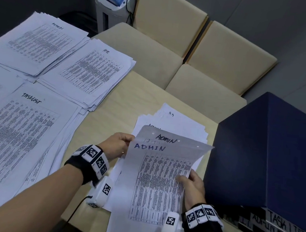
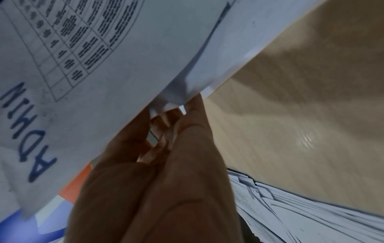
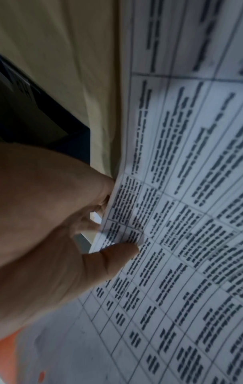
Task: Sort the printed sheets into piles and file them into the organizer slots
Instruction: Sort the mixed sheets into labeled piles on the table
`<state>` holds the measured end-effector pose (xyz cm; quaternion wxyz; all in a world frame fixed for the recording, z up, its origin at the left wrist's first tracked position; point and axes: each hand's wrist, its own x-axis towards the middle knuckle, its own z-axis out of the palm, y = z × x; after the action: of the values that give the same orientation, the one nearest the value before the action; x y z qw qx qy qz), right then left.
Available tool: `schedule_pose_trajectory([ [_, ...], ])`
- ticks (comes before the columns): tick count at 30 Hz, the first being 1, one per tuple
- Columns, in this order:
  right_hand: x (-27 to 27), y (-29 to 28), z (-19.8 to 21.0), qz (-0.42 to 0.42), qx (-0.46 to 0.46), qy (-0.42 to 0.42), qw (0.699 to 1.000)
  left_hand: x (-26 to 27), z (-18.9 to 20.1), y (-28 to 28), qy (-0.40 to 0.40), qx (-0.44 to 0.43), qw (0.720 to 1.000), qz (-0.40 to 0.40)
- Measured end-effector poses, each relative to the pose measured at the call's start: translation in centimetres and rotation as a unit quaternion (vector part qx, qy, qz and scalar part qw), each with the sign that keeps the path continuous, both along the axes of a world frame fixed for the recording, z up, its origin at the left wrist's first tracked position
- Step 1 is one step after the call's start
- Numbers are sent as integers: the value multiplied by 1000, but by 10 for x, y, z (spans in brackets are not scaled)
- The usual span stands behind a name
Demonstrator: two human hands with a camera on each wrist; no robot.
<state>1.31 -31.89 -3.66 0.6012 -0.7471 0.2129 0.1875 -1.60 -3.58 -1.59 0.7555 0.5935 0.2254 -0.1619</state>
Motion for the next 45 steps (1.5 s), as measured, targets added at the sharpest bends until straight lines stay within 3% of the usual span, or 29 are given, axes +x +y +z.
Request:
schedule_pose_trajectory([
  [2, 1, 1, 4, -3, -39, -16, 999, 2, -4, 0, 4, 30, 999, 30],
  [4, 2, 1, 8, -33, -35, -42, 998, 6, -13, 1, 16, 186, 981, 51],
  [6, 1, 2, 11, -63, 7, -65, 996, 7, -21, 3, 50, 399, 915, 28],
  [7, -1, 3, 11, -81, 36, -69, 994, 5, -24, 3, 63, 456, 888, -8],
  [10, -6, 1, 5, -112, 88, -78, 987, 2, -29, -2, 77, 496, 857, -117],
  [13, -6, -5, 0, -128, 107, -56, 984, 3, -35, -1, 35, 519, 844, -129],
  [16, -2, -6, 5, -106, 97, -50, 988, 6, -28, 4, 53, 543, 822, -162],
  [20, 5, 0, 8, -123, 94, -38, 987, 4, -4, 10, 37, 647, 731, -211],
  [22, 9, 5, 6, -139, 81, -31, 987, 4, 0, 14, -15, 640, 740, -205],
  [27, 16, 17, 8, -129, 111, -1, 985, 5, -23, 22, -132, 362, 912, -141],
  [28, 15, 18, 9, -123, 115, -2, 986, 3, -25, 22, -131, 294, 937, -136],
  [30, 13, 17, 9, -109, 116, -23, 987, 2, -28, 19, -112, 233, 957, -130],
  [32, 11, 17, 8, -108, 107, -48, 987, 4, -28, 12, -77, 322, 940, -86],
  [35, 11, 15, 5, -127, 92, -40, 987, 4, -30, 9, 33, 484, 871, -70],
  [37, 10, 12, 3, -128, 93, -36, 987, 4, -33, 5, 72, 501, 853, -122],
  [42, 9, 3, -1, -125, 73, -16, 989, 7, -36, 7, 52, 511, 846, -141],
  [45, 10, 3, -2, -135, 61, 5, 989, 7, -24, 11, 52, 596, 787, -151],
])
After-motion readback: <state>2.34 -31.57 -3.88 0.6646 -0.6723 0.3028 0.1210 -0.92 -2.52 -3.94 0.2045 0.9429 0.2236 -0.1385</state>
